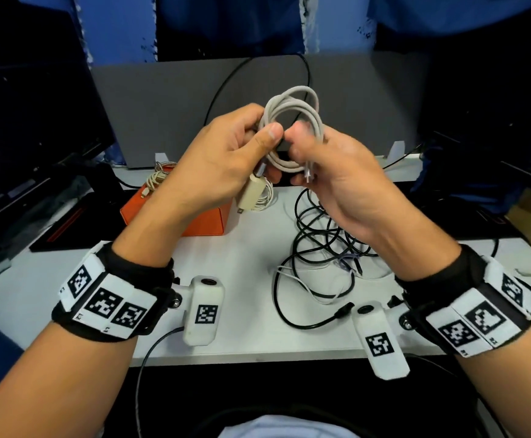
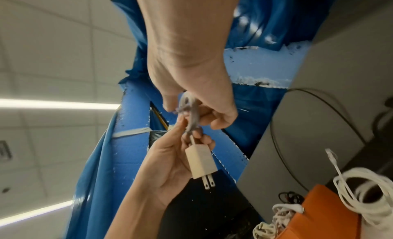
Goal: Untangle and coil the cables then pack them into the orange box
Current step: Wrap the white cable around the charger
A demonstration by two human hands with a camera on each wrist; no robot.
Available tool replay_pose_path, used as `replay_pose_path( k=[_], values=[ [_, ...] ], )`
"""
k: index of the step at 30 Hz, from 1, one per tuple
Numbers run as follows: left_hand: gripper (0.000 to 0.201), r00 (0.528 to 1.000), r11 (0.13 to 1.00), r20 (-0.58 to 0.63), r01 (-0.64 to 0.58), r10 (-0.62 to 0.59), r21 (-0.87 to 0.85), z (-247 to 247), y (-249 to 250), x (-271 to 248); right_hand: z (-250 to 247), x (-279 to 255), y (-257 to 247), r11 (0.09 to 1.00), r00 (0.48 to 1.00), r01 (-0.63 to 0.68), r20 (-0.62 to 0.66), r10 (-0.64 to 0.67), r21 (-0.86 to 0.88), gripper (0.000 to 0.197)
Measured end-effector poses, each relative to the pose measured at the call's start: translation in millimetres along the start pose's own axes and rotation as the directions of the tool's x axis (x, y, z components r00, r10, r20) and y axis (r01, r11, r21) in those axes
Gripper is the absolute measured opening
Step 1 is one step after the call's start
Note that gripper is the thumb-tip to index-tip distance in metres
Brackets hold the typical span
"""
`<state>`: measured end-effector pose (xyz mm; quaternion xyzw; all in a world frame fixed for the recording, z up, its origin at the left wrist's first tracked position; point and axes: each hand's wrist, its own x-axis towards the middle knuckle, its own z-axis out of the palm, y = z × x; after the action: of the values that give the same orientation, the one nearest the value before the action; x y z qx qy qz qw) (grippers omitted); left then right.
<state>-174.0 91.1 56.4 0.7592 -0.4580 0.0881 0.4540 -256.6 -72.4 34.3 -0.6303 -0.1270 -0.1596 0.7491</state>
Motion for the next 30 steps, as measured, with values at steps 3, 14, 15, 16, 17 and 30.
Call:
replay_pose_path(
  k=[3, 14, 15, 16, 17, 30],
  values=[
    [0.024, 1.0, 0.998, -0.002, 0.015, -0.015, 0.055, 4.7, -1.1, -0.8, -4.7, 2.6, 11.6, 0.954, 0.994, 0.053, -0.074, -0.079, -0.296, 0.013],
    [0.017, 0.989, 0.927, -0.033, 0.126, -0.147, -0.353, -15.0, -1.8, 0.6, -19.4, 3.6, 5.9, 0.917, 0.999, 0.03, 0.03, -0.02, -0.399, 0.033],
    [0.017, 0.987, 0.899, -0.021, 0.139, -0.162, -0.415, -11.7, -2.6, 1.2, -17.7, 3.6, 8.0, 0.932, 1.0, 0.008, 0.013, -0.003, -0.364, 0.035],
    [0.017, 0.983, 0.871, -0.009, 0.156, -0.181, -0.466, -9.0, -3.9, 2.0, -16.0, 3.7, 9.6, 0.948, 1.0, -0.021, -0.005, 0.02, -0.317, 0.037],
    [0.017, 0.98, 0.838, 0.005, 0.173, -0.199, -0.517, -6.7, -5.5, 2.6, -14.1, 3.6, 10.6, 0.964, 0.999, -0.054, -0.023, 0.05, -0.261, 0.038],
    [0.021, 0.957, 0.824, 0.074, 0.281, -0.282, -0.492, 2.5, -23.9, 8.7, -18.2, 8.3, 29.6, 0.927, 0.934, -0.358, 0.035, 0.356, 0.112, 0.047]
  ],
)
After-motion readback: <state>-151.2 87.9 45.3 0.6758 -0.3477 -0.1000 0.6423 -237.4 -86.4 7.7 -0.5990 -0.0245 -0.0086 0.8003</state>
